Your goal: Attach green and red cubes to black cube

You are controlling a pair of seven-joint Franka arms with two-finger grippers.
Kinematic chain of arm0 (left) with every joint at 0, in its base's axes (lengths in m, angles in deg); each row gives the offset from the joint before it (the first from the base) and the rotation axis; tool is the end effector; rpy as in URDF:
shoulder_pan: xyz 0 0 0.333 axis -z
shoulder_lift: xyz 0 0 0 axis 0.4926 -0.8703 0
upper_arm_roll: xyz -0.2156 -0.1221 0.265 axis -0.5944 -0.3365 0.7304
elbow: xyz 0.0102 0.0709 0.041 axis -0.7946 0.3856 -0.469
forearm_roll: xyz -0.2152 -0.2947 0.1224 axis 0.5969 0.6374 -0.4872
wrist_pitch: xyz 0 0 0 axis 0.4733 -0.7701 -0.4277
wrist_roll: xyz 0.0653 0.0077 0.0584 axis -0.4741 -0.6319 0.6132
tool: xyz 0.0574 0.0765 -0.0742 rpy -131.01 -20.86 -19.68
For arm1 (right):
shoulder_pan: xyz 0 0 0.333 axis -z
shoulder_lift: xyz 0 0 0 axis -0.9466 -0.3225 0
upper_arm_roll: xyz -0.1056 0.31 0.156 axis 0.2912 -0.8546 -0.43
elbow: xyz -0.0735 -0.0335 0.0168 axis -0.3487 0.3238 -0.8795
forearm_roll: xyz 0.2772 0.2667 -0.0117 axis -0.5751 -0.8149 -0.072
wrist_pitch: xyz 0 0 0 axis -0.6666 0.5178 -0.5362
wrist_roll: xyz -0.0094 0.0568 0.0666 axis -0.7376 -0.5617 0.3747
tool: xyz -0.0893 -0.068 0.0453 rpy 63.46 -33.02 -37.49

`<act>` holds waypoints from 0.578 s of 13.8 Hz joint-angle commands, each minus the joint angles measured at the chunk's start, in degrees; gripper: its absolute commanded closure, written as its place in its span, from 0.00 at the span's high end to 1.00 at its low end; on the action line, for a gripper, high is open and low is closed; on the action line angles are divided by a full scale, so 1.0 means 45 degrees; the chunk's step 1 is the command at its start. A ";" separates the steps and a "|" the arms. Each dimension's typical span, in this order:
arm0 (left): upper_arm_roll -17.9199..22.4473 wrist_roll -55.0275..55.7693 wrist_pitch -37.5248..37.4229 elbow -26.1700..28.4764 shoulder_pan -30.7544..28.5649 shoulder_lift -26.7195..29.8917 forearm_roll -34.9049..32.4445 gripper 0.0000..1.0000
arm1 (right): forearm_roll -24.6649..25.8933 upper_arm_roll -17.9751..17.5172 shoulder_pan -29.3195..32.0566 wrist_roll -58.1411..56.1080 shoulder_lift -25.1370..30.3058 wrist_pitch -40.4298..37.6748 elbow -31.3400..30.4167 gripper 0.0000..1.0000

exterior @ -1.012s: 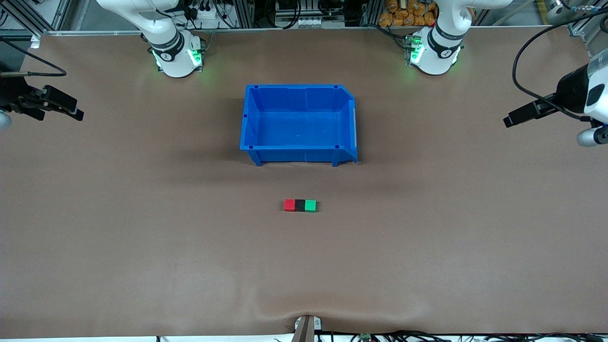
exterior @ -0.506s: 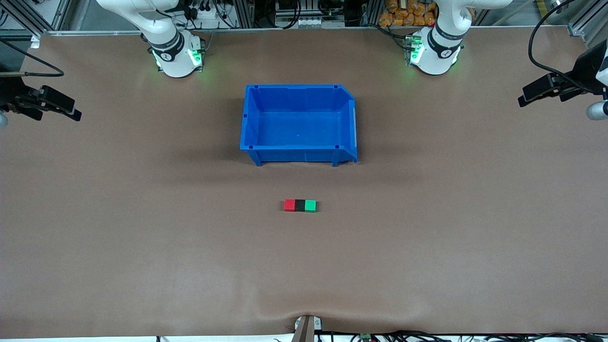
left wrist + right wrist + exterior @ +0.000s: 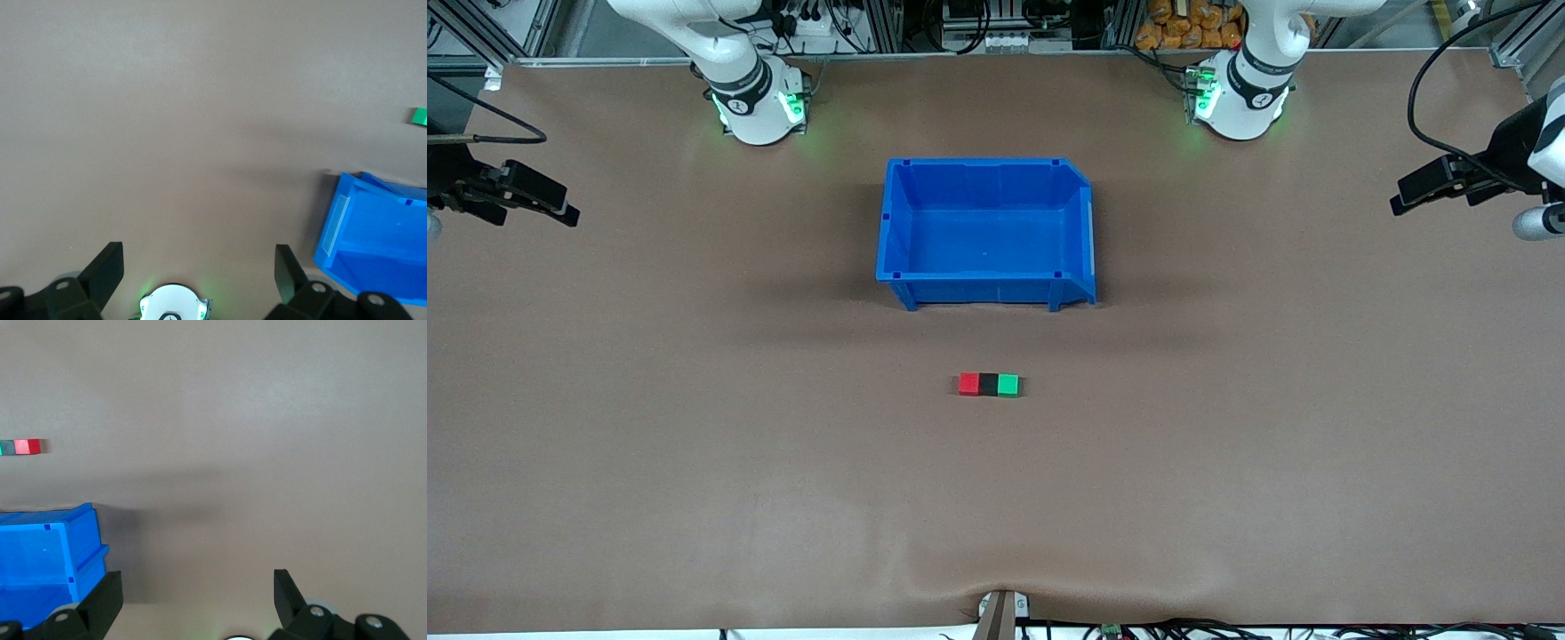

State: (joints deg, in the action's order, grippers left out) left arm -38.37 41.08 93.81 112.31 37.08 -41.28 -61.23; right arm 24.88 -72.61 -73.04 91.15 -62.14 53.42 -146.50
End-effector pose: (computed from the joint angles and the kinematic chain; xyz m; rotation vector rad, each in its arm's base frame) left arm 0.5220 -0.0239 0.6649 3.1277 0.2195 -0.1245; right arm 0.5208 -0.0136 0.6676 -3.0570 0.1073 0.0929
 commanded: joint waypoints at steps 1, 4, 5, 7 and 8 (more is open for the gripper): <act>-0.1242 -0.0220 0.0304 0.0468 -0.1343 0.0381 -0.0304 1.00 | 0.0034 -0.0049 0.0062 0.0183 -0.0005 -0.0065 0.0161 1.00; -0.2106 0.0051 0.0246 0.0509 -0.2072 0.0499 -0.0304 1.00 | 0.0015 -0.0049 0.0081 0.0183 -0.0005 -0.0084 0.0161 1.00; -0.2107 0.0073 0.0207 0.0509 -0.2053 0.0499 -0.0304 1.00 | 0.0015 -0.0049 0.0081 0.0183 -0.0005 -0.0084 0.0161 1.00; -0.2107 0.0073 0.0226 0.0469 -0.2052 0.0480 -0.0304 1.00 | 0.0034 -0.0049 0.0101 0.0183 -0.0005 -0.0084 0.0161 1.00; -0.2107 0.0073 0.0226 0.0469 -0.2072 0.0480 -0.0304 1.00 | 0.0034 -0.0049 0.0101 0.0183 -0.0005 -0.0084 0.0161 1.00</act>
State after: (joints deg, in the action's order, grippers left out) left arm -46.98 41.18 94.26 112.79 28.62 -40.87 -61.26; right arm 24.88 -72.60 -73.04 91.16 -62.14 53.42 -146.50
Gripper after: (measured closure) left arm 0.000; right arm 0.000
